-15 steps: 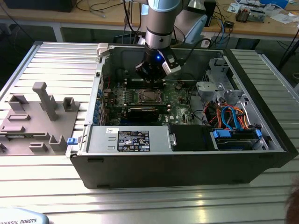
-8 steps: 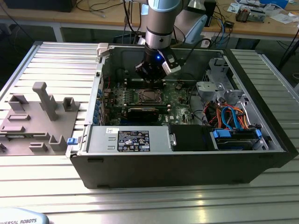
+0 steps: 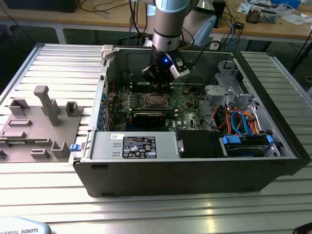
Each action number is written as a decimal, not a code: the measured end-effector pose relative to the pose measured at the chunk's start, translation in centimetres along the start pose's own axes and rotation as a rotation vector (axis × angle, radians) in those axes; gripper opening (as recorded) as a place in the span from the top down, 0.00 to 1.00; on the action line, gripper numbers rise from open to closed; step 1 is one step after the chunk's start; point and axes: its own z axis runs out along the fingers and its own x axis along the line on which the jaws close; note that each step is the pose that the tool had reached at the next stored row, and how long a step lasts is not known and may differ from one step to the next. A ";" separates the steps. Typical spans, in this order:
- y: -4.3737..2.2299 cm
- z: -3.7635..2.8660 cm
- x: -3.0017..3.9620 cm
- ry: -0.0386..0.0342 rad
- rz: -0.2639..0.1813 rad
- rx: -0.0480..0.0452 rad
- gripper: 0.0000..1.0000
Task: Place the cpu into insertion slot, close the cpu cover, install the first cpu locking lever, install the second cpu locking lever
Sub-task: 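Install the first cpu locking lever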
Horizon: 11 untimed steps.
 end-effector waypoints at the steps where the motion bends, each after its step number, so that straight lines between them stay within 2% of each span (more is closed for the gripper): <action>1: -0.02 0.00 -0.07 0.0007 0.000 0.0001 0.89; 3: -0.06 0.04 -0.34 0.0029 0.000 -0.0002 0.89; 4: -0.13 0.17 -0.78 0.0064 0.000 -0.0005 0.89; 6: -0.32 0.76 -1.44 0.0107 0.000 -0.0021 0.89; 7: -0.28 -0.01 -1.38 0.0089 0.000 -0.0066 0.89; 8: -0.31 -0.22 -1.36 0.0087 0.000 -0.0067 0.89; 11: -0.71 -0.24 -1.33 0.0089 0.000 -0.0065 0.89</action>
